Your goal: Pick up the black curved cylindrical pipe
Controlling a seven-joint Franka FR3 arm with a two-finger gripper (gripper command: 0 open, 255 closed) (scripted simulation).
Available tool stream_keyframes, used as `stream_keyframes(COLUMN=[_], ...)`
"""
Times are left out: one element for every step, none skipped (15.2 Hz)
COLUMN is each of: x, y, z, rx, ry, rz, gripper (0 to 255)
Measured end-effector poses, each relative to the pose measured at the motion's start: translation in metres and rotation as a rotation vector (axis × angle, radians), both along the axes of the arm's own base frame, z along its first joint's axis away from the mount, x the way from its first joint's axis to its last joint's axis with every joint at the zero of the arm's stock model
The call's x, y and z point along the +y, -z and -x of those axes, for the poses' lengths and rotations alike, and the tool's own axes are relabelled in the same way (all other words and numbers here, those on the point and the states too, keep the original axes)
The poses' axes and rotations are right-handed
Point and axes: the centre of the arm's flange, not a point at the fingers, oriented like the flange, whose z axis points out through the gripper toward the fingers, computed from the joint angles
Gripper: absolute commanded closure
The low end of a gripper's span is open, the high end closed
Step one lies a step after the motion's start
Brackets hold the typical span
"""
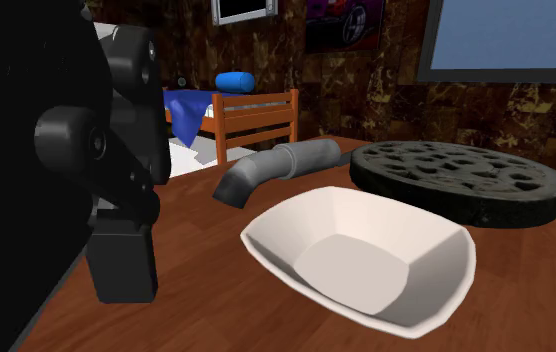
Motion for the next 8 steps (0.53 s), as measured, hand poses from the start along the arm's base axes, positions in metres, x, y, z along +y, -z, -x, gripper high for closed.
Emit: stream_keyframes(x=[0.0, 0.005, 0.013, 0.027, 0.04, 0.052, 0.062, 0.073], y=[0.0, 0.0, -0.003, -0.003, -0.001, 0.0, 0.0, -0.001], z=[0.0, -0.003, -0.008, -0.012, -0.02, -0.026, -0.032, -0.037], rx=[0.0, -0.002, -0.004, -0.008, -0.011, -0.014, -0.018, -0.022], ry=[0.0, -0.008, -0.02, -0.035, -0.051, -0.067, -0.083, -0.1], rz=[0.0, 0.002, 0.006, 0.011, 0.016, 0.021, 0.026, 0.03], gripper=[0, 0, 0, 0, 0, 0, 0, 0])
